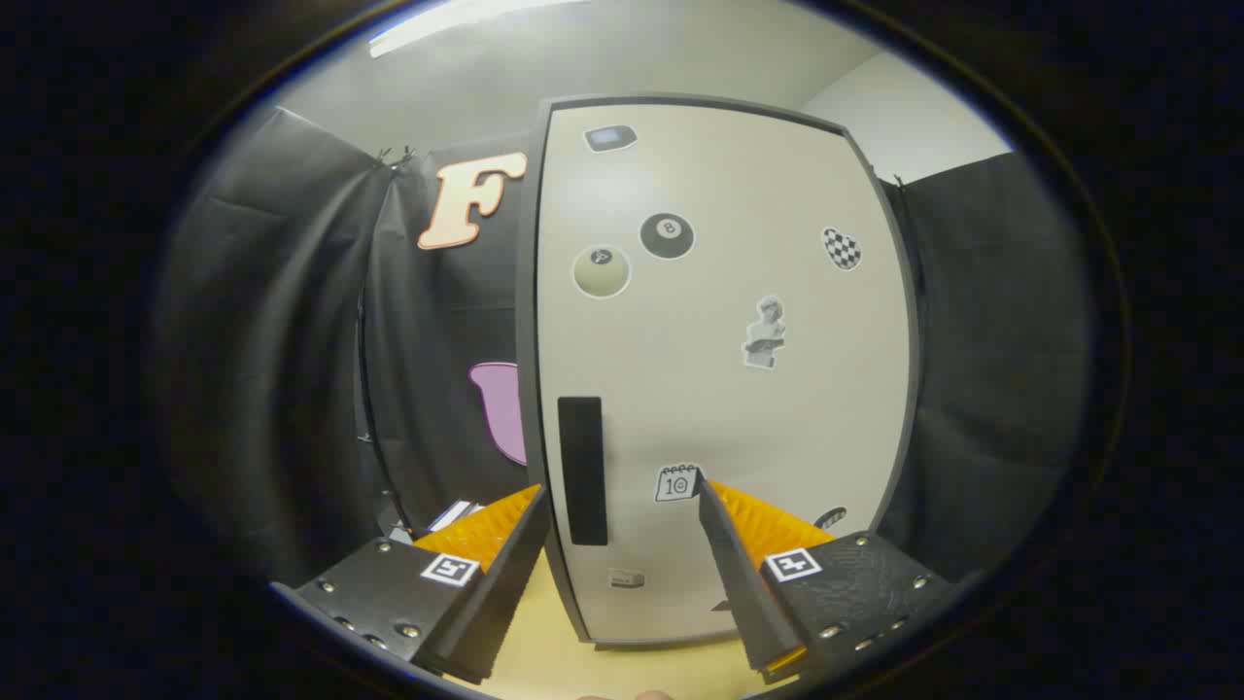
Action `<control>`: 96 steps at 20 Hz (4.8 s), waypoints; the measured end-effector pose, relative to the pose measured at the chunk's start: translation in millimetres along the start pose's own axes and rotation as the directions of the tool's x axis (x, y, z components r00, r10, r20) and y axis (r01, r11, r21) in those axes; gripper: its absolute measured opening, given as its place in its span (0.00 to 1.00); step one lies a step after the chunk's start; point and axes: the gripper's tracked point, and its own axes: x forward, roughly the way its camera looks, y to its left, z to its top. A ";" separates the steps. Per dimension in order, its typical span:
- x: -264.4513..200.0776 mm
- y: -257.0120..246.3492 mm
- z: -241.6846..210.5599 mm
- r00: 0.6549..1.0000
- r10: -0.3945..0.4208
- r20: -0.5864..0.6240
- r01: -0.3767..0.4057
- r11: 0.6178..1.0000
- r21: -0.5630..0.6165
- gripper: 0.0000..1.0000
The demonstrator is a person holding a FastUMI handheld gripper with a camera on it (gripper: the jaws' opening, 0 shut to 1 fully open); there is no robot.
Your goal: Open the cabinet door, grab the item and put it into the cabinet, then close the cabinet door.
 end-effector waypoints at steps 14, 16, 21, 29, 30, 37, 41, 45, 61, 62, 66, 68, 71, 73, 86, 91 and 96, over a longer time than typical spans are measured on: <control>37.4 24.8 -4.8 0.999 0.039 0.005 -0.039 0.999 -0.009 0.91; 44.9 27.0 -6.8 0.999 0.042 0.002 -0.042 0.999 -0.007 0.91; 65.0 28.8 -8.7 0.999 0.034 0.000 -0.034 0.999 -0.002 0.91; 88.4 28.7 -16.8 1.000 0.006 -0.007 -0.006 1.000 -0.027 0.87; 87.8 29.0 -15.7 1.000 0.000 0.006 0.000 0.999 -0.040 0.87; 79.8 26.3 -16.3 1.000 -0.013 -0.009 0.013 1.000 0.003 0.41; 86.7 25.8 -20.7 0.998 -0.047 -0.029 0.048 0.998 0.036 0.13; 80.1 22.0 -19.9 0.998 -0.052 -0.027 0.052 0.999 0.006 0.13; -16.7 -10.5 -9.3 0.994 -0.107 -0.037 0.108 0.994 0.022 0.13; -22.5 -14.1 -9.6 0.992 -0.117 -0.041 0.118 0.993 0.026 0.12; -46.7 -38.5 -7.8 0.982 -0.184 -0.051 0.186 0.982 0.033 0.12; -61.9 -53.8 -6.1 0.974 -0.218 -0.057 0.220 0.975 0.039 0.12; -79.5 -83.7 -2.7 0.953 -0.298 -0.059 0.301 0.953 0.032 0.11; -90.5 -105.8 -1.8 0.930 -0.362 -0.063 0.365 0.930 0.035 0.11; -113.7 -160.9 -9.8 0.918 -0.372 -0.139 0.384 0.921 0.069 0.07; -153.4 -186.1 -27.6 0.871 -0.458 -0.176 0.467 0.884 0.008 0.07; -164.4 -185.5 -35.4 0.859 -0.473 -0.193 0.480 0.877 -0.012 0.07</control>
